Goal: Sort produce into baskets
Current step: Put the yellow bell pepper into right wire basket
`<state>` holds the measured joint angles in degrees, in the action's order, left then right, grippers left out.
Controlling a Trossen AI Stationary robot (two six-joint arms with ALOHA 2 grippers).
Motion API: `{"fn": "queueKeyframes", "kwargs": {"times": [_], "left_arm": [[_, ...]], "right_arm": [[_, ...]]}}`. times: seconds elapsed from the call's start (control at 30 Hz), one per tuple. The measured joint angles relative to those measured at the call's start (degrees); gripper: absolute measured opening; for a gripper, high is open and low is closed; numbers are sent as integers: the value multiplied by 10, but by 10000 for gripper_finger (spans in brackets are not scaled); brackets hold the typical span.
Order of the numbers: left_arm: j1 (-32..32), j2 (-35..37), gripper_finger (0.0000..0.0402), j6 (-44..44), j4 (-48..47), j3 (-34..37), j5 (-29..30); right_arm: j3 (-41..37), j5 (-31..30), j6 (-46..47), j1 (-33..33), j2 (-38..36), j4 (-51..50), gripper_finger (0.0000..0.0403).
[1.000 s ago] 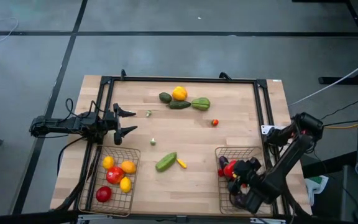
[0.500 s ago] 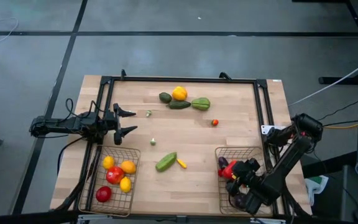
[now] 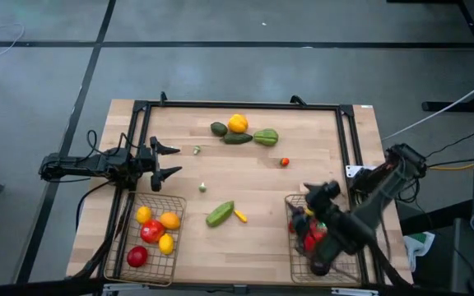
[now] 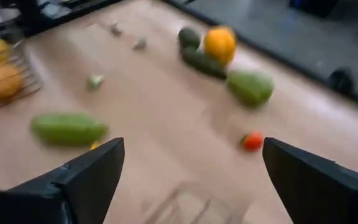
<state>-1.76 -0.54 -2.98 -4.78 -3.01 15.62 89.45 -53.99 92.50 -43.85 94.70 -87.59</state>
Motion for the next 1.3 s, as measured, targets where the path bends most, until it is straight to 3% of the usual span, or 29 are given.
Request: {"fn": "queueKeyframes", "kwargs": {"times": [0.13, 0.27, 0.4, 0.53, 0.83, 1.3], "left_arm": [[0, 0, 306, 0, 0, 0, 0], [0, 0, 306, 0, 0, 0, 0], [0, 0, 306, 0, 0, 0, 0], [0, 0, 306, 0, 0, 0, 0], [0, 0, 306, 0, 0, 0, 0], [0, 0, 306, 0, 0, 0, 0]], "right_arm": [[52, 2, -167, 99, 0, 32, 379], [87, 53, -380, 206, 0, 133, 379], [90, 157, -586, 316, 0, 272, 379], [91, 276, -697, 419, 12, 358, 379], [90, 488, -785, 588, 110, 466, 379], [90, 593, -827, 699, 229, 584, 379]]}}
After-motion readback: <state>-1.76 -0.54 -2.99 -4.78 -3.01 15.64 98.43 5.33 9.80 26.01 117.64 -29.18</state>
